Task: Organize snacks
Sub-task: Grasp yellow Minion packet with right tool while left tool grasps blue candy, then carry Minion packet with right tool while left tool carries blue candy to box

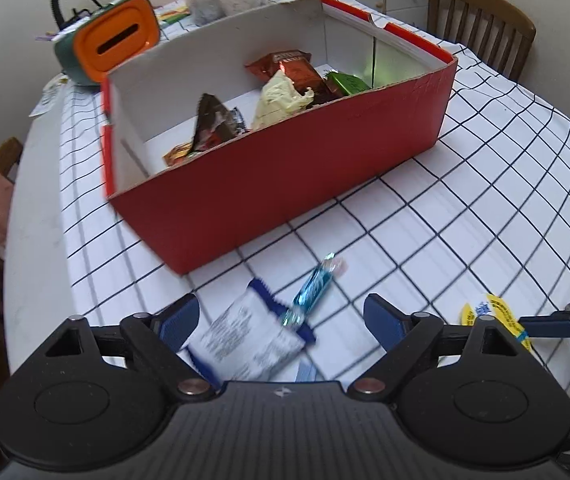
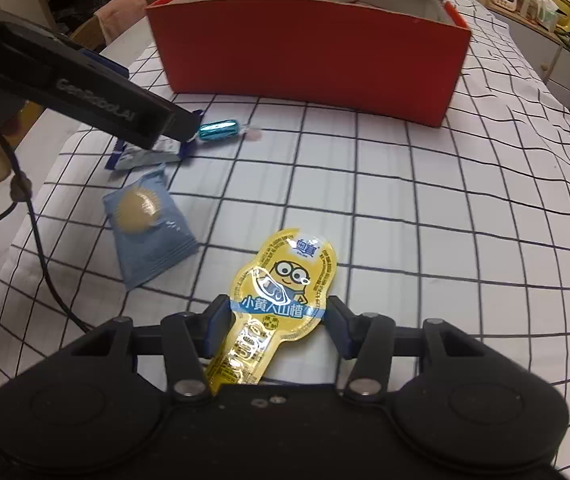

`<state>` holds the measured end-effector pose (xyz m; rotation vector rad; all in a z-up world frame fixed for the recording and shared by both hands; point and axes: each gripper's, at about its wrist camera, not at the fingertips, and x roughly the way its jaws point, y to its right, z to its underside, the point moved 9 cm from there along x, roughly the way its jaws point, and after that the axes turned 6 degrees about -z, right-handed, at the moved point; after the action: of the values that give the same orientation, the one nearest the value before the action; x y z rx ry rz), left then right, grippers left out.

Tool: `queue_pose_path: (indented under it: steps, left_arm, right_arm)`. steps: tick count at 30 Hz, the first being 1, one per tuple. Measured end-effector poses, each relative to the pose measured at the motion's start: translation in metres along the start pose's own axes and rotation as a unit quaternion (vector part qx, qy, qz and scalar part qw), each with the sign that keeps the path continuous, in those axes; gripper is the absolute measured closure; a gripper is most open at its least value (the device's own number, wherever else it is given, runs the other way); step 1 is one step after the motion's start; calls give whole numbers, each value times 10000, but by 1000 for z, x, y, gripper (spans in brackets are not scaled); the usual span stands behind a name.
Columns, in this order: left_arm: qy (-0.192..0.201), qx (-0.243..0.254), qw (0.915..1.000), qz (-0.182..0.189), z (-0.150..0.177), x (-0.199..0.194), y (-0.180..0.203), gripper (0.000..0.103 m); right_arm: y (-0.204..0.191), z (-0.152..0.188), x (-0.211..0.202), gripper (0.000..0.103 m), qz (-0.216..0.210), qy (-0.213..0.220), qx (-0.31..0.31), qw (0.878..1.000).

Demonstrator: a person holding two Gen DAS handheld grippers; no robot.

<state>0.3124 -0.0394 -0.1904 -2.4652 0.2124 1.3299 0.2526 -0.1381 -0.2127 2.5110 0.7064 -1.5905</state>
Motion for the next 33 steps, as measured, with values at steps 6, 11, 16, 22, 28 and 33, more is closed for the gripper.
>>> queue_pose_path:
  steps: [6,11,16,22,28,33]
  left_arm:
    - [-188,216,9994,198,-6,22,11,39]
    - [-295,365,9985,281,-7,32,18,54]
    - [-396,269,9986,230,-5,37,17,72]
    - [-453,32,9989,112,-3,38,12,91]
    - [-436,-399,9981,171,-4,30,5,91]
    - [-342,-592,9974,219,-3,12,2,91]
  right_arm:
    - [16,-6,-4,52,-3,65,191,9998]
    - [23,-9,-6,52,-20,110,309,9995]
    - [27,-10,-5,52,-28,140,370,9992]
    - [29,-11,-5,52,-5,183,407,9990]
    - [33,-14,-12,52,41,284,478,9984]
    - [40,-17,-24,52,65,410,552,9976]
